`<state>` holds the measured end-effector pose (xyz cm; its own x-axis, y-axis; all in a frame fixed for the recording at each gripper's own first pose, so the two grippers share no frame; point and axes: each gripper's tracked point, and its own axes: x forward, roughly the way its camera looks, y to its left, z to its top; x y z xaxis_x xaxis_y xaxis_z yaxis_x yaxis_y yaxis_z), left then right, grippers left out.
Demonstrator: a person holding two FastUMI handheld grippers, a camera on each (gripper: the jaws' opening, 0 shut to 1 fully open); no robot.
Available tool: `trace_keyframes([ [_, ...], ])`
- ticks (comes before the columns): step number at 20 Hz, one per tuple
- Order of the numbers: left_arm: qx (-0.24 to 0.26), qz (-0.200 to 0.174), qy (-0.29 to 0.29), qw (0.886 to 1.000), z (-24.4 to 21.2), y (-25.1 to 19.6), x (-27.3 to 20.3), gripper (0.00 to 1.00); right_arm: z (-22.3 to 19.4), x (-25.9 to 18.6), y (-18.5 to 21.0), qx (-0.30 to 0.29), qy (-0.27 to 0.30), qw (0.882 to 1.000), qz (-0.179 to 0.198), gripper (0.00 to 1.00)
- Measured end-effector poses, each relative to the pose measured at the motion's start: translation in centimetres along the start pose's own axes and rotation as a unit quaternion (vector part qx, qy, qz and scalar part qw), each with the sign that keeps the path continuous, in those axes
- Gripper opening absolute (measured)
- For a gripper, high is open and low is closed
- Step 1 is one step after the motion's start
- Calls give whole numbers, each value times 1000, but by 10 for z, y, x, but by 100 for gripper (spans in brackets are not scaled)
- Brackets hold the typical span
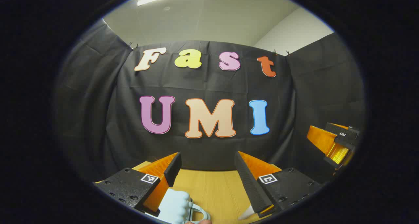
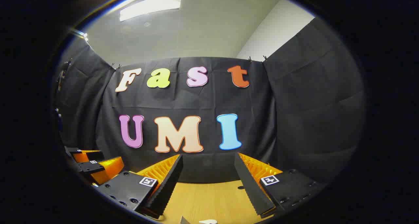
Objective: First open the suitcase, pack the skin care products into it, and then close the suitcase.
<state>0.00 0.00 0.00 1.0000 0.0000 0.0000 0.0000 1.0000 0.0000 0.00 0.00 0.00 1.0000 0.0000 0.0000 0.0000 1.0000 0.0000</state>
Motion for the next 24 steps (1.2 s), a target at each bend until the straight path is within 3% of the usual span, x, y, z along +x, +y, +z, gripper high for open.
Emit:
trace_keyframes([
  [5, 7, -7, 1, 1000, -3, -10, 1, 94, -4, 2, -4, -1, 2, 1000, 6, 99],
  [14, 8, 28, 12, 1000, -20, -10, 3, 94, -9, 17, -14, 16, -6, 999, 42, 99],
  [18, 12, 2, 63, 998, -62, -6, 7, 94, -15, 23, -24, 16, -3, 1000, 9, 99],
  [24, -2, -17, 178, 984, -147, 3, -1, 95, -41, 15, -3, 1, 30, 1000, 4, 98],
])
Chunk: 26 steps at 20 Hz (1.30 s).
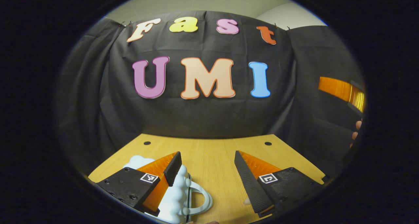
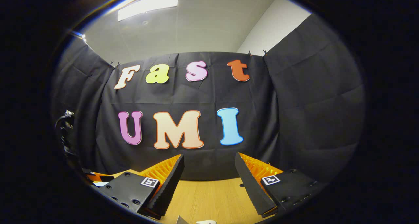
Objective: First open the suitcase, pack the skin care products into it, and then close the suitcase.
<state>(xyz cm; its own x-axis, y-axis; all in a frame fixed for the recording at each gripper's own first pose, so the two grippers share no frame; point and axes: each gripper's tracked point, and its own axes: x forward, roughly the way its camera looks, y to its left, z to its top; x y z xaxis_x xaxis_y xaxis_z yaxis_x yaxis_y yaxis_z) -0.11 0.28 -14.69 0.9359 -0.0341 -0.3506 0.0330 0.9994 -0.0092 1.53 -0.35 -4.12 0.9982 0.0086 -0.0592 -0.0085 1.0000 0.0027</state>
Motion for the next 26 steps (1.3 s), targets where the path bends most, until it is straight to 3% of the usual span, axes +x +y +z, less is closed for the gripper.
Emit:
trace_keyframes([
  [10, -8, -1, 120, 993, -92, -13, 16, 96, -20, -2, -21, -17, 35, 999, -9, 98],
  [17, -29, 15, 194, 980, -142, -10, 25, 94, -24, -4, -32, -30, 43, 998, -16, 96],
  [20, -39, 21, 218, 975, -157, -9, 31, 99, -26, -3, -37, -35, 45, 998, -21, 96],
  [24, -48, 27, 246, 968, -176, -9, 44, 93, -27, -1, -39, -41, 45, 998, -25, 98],
  [26, -46, 30, 258, 965, -183, -8, 51, 95, -29, 0, -41, -42, 47, 998, -26, 96],
])
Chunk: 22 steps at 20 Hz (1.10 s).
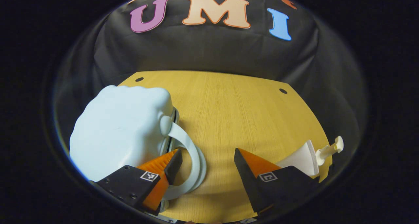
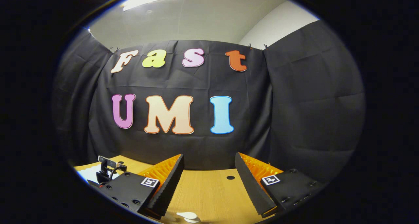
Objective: First open the suitcase, pack the skin care products into it, and then close the suitcase.
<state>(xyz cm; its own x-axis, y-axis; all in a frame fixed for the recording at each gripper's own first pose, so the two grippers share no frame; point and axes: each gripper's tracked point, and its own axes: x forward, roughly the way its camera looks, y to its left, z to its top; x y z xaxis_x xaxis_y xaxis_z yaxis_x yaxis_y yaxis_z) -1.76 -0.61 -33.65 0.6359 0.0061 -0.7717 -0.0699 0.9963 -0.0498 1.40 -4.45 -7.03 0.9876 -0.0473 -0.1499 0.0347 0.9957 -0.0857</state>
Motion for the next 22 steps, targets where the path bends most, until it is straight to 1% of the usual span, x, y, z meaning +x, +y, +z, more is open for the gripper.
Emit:
trace_keyframes([
  [3, -10, 2, 27, 1000, -8, 1, 12, 95, -2, 3, -4, 0, 2, 1000, -6, 98],
  [4, -13, -2, 35, 999, -11, 1, 15, 95, -3, 4, -5, 0, 3, 1000, -8, 98],
  [5, -17, -19, 50, 998, -16, -4, 17, 94, -4, 4, -6, -2, 3, 1000, -10, 98],
  [6, -18, -18, 58, 998, -18, -2, 18, 84, -4, 3, -7, -4, 2, 1000, -13, 98],
  [7, -17, -13, 59, 998, -17, 3, 19, 77, -5, 2, -9, -6, 2, 1000, -16, 98],
  [9, -16, -4, 60, 998, -17, 12, 19, 56, -6, 2, -10, -8, 2, 1000, -20, 98],
  [12, -26, 6, 70, 997, -19, 22, 19, 17, -7, 2, -11, -6, 2, 1000, -22, 98],
  [13, -29, 2, 75, 997, -20, 21, 20, 12, -7, 3, -10, -6, 1, 1000, -21, 98],
  [15, -18, -5, 82, 996, -21, 20, 19, 9, -5, 2, -8, -7, -3, 1000, -18, 98],
  [16, -8, -7, 82, 997, -19, 19, 19, 6, -5, 2, -7, -8, -4, 1000, -17, 98],
  [17, -3, -5, 77, 997, -17, 18, 17, 6, -5, 1, -6, -8, -5, 1000, -15, 98],
  [18, 2, 0, 71, 997, -14, 18, 14, 2, -5, 1, -5, -8, -6, 1000, -13, 98],
  [19, 9, 3, 66, 998, -11, 16, 12, 1, -5, 0, -5, -8, -7, 1000, -12, 98],
  [21, 31, -6, 46, 998, 1, 11, 3, 0, -5, 0, -3, -5, -8, 1000, -10, 96],
  [22, 38, -13, 37, 999, 7, 10, -3, 0, -6, 1, -3, -2, -7, 1000, -9, 98],
])
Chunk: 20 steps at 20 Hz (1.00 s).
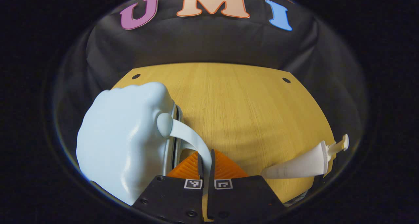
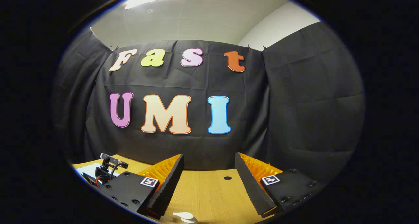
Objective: First open the suitcase, pack the skin care products into it, and then close the suitcase.
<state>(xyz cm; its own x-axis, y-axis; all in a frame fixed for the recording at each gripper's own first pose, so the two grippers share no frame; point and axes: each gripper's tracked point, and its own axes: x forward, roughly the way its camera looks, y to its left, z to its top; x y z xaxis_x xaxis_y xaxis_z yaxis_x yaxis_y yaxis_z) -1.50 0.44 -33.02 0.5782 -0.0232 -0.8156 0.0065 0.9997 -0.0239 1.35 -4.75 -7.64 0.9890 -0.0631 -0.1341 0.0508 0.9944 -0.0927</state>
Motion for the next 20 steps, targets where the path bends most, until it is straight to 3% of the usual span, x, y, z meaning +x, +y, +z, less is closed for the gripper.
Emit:
trace_keyframes([
  [7, -2, -10, -23, 1000, 36, 11, -32, 0, -4, 2, 14, 15, 2, 1000, 17, 98],
  [13, -46, -28, -49, 997, 81, 38, -68, 0, -6, 4, 29, 23, 4, 999, 29, 96],
  [20, -52, -12, -99, 994, 123, 91, -109, 0, -9, 7, 59, 29, 8, 999, 45, 98],
])
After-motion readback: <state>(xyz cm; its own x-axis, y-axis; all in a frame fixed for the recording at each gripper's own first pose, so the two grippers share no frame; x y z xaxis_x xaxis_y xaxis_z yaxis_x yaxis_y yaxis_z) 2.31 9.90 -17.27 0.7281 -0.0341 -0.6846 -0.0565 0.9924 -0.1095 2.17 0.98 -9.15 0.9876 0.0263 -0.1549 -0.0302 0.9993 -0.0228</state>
